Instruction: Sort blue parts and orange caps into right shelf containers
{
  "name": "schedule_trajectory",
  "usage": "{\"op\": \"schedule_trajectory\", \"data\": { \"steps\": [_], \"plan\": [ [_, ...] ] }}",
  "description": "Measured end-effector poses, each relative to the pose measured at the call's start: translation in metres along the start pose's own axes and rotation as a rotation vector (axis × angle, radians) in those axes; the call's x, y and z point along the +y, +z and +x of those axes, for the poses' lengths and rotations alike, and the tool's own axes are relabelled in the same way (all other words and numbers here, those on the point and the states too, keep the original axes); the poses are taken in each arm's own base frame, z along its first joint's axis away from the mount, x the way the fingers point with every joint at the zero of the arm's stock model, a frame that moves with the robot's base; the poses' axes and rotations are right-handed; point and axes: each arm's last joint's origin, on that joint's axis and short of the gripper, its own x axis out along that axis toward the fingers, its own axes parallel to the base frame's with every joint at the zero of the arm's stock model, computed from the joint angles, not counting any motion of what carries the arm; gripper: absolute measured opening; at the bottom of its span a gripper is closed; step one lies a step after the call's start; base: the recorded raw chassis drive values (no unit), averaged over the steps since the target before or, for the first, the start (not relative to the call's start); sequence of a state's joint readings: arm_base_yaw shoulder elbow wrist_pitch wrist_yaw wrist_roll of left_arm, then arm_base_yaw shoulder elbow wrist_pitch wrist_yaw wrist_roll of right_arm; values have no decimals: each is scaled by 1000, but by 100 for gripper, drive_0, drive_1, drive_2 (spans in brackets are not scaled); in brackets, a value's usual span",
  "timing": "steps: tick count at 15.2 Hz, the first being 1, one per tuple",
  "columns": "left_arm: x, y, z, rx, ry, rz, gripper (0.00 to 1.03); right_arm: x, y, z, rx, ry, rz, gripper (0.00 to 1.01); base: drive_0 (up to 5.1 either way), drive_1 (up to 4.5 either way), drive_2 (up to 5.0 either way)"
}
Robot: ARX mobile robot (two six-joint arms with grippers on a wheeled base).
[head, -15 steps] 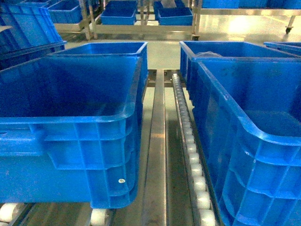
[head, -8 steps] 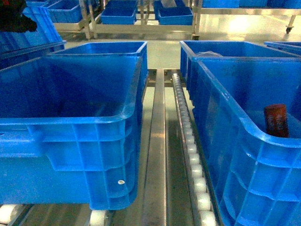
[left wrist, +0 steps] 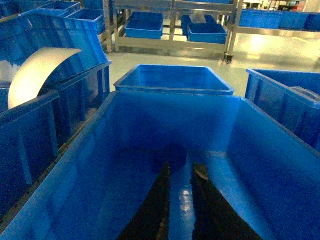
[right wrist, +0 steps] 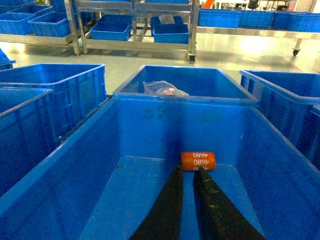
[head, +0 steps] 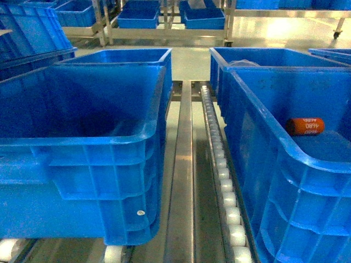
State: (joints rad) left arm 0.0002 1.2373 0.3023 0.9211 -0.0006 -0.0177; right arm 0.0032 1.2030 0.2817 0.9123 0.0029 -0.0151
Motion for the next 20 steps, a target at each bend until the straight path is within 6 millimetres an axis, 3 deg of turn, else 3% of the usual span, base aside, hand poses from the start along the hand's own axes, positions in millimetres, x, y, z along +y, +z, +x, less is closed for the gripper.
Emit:
{"op": "schedule_trajectory", "data": {
  "steps": [1,9,11,20],
  "plan": [
    [0,-3,-10,-4,0,1,2,0,-3,-9,-3,0,2,2,0,0,0],
    [0,-20,-64,-39,-1,1,2,0,-20,-60,-39,0,4,2,0,0,0],
    [1,-34,-74,31,1,1,2,0,-32,-70,31,1,4,2,0,0,0],
    [0,-22,-101,-23,-1,1,2,0,-20,-96,-23,0,5,2,0,0,0]
  ]
}}
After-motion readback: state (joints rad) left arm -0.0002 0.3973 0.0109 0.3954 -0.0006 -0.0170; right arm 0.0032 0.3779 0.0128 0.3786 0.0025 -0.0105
